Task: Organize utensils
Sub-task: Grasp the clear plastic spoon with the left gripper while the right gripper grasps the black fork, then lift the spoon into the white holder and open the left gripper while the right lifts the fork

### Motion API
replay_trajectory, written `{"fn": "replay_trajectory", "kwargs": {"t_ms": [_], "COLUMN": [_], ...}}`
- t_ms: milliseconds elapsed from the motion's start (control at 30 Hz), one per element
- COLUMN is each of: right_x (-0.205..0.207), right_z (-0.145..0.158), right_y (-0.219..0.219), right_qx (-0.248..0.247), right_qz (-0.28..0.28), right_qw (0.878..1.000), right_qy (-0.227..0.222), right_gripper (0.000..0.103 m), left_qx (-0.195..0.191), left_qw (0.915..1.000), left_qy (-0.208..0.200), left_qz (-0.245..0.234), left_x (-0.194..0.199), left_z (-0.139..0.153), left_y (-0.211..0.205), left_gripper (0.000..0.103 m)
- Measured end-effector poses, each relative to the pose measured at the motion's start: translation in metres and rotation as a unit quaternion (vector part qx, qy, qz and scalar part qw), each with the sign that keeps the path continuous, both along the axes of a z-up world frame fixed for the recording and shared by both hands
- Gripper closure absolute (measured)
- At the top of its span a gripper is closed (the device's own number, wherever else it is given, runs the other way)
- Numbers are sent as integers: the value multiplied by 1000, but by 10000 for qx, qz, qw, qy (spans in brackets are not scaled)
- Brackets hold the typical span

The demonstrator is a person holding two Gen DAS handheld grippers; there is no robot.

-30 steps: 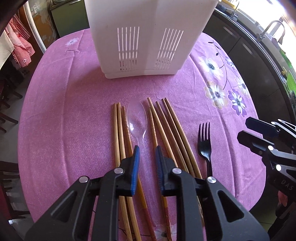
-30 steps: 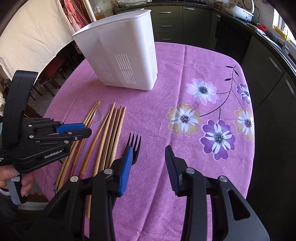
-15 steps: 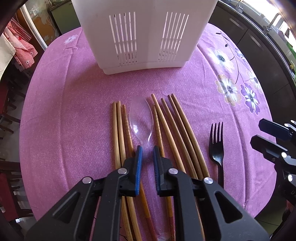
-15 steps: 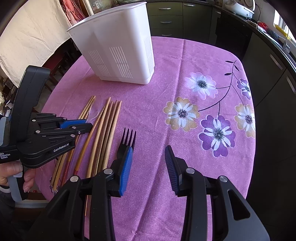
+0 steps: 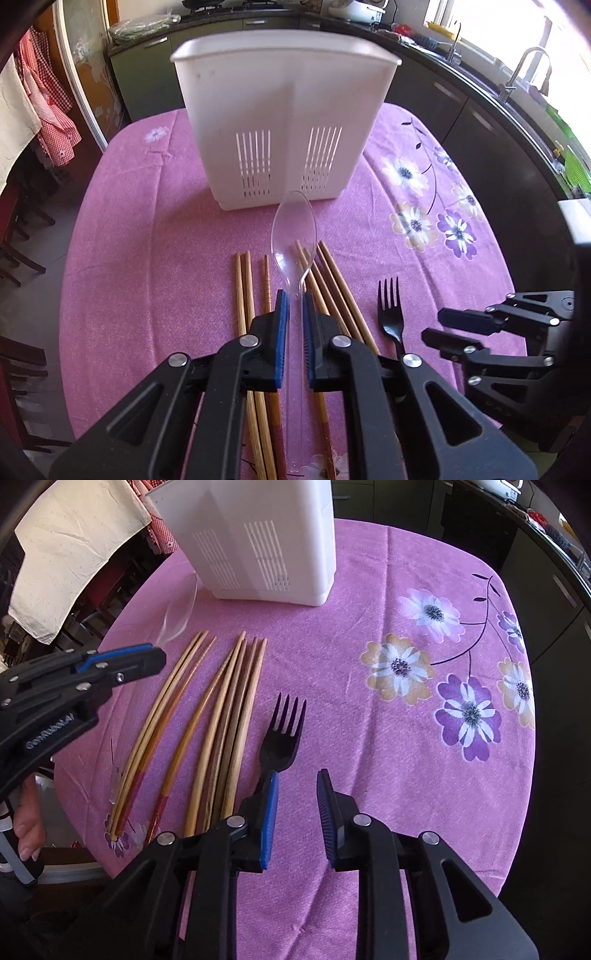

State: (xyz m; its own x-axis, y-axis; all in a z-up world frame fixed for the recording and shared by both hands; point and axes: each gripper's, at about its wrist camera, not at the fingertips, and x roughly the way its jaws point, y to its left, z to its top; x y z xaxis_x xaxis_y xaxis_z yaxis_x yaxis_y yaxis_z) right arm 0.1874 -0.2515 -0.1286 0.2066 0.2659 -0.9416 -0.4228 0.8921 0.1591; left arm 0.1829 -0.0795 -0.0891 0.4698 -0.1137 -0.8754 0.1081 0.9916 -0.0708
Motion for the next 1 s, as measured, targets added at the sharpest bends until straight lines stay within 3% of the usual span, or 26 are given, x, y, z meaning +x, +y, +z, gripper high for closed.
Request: {"fn": "replay_trajectory", "kwargs": {"t_ms": [167, 533, 600, 700, 900, 1000], "right_x": [3, 14, 16, 10, -6, -19], "right_z": [-6, -21, -21, -24, -19, -4], "right_y": [12, 41, 47, 53, 38, 26], "right_qx": [-84, -497, -589, -617, -250, 177], "right_qz": [-59, -136, -89, -64, -48, -92], "right_qw": [9997, 9979, 9977, 9979, 9996, 9990], "right_qy": [215, 392, 313, 167, -123, -404], "right_gripper": [81, 82, 90, 93, 93, 93], "left_qx": [-25, -150, -170, -213, -425, -616], "left_qw": [9994, 9982, 9980, 9975, 9942, 9881], "left_qy": [-306, -547, -586, -653, -984, -1408], "left_qz": [-131, -202, -186, -142, -129, -105], "left_x": [-17, -31, -31, -30, -26, -23], "left_z": [15, 25, 28, 34, 67, 98], "left_y": [-2, 19, 21, 27, 33, 37], "left_gripper": [95, 95, 95, 95, 95, 95]}}
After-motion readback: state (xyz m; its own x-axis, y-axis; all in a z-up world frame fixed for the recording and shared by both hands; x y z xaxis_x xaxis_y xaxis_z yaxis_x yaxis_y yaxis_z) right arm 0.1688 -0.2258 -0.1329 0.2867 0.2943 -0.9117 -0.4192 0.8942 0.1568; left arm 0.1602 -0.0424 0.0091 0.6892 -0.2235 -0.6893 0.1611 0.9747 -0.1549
